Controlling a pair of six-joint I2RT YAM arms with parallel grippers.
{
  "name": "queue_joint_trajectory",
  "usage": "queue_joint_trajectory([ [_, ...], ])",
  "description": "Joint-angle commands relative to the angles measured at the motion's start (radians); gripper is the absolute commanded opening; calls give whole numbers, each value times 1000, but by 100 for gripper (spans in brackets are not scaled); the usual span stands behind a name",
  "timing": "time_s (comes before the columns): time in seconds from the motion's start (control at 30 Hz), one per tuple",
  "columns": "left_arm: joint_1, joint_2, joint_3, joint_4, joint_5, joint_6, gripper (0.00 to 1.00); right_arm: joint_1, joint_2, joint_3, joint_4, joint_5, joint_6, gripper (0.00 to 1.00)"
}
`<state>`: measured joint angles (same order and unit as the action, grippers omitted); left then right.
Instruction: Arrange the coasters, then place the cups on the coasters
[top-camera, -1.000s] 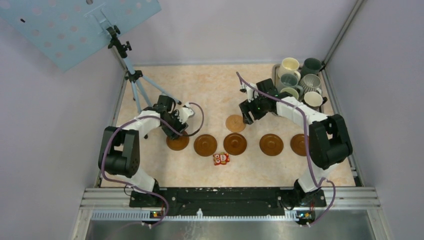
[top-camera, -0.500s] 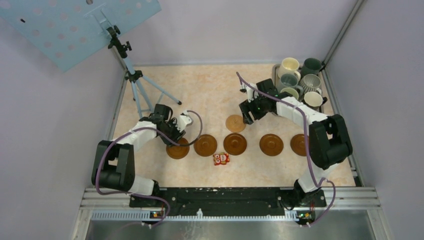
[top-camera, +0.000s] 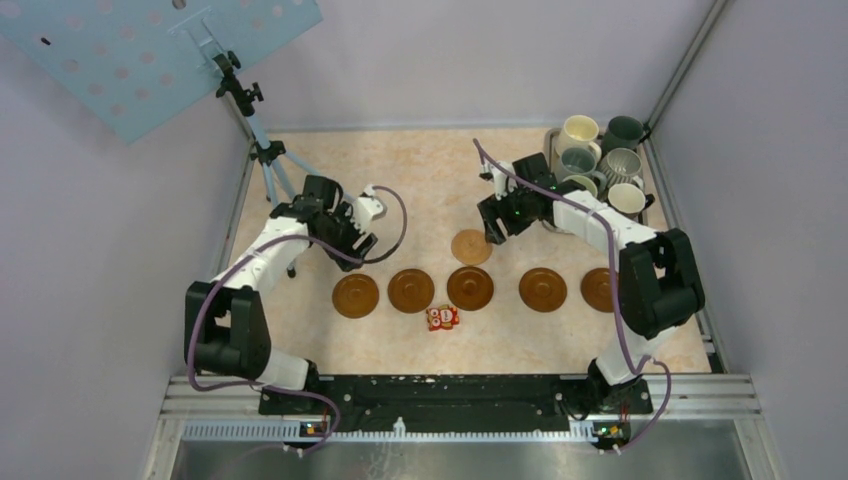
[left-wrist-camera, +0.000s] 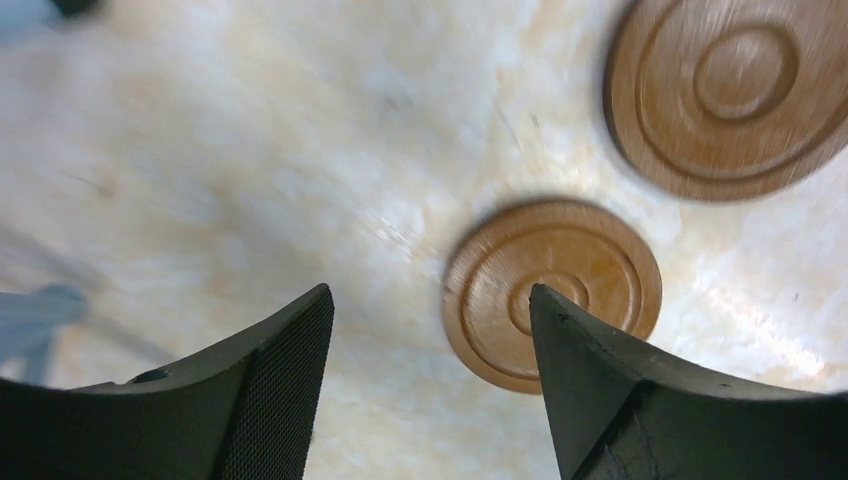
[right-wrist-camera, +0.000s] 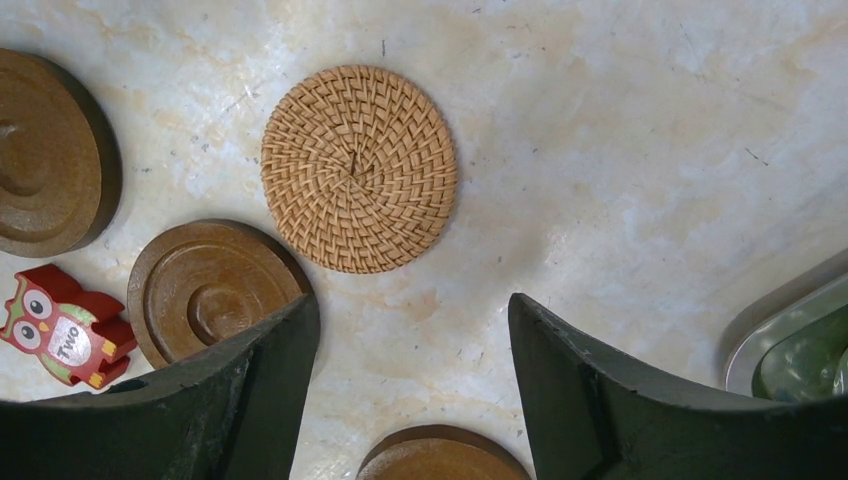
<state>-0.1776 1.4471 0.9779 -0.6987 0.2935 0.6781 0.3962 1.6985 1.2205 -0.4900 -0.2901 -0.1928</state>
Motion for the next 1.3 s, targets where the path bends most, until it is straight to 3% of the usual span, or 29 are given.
queue_joint_trajectory([
  [0.0,-2,37,129,-22,94,-60,78,-6,-2,53,21,-4,13,69],
  [0.27,-2,59,170,21,156,-179,84,60,73,80,34,62,-16,68],
  [0.7,2,-1,90,71,131,-273,89,152,230,169,30,212,-41,68],
  [0.97,2,7,99,85,119,-268,89,142,262,145,-21,328,-154,61],
  [1.27,2,15,87,108,128,-263,89,10,169,16,-81,310,-273,56],
])
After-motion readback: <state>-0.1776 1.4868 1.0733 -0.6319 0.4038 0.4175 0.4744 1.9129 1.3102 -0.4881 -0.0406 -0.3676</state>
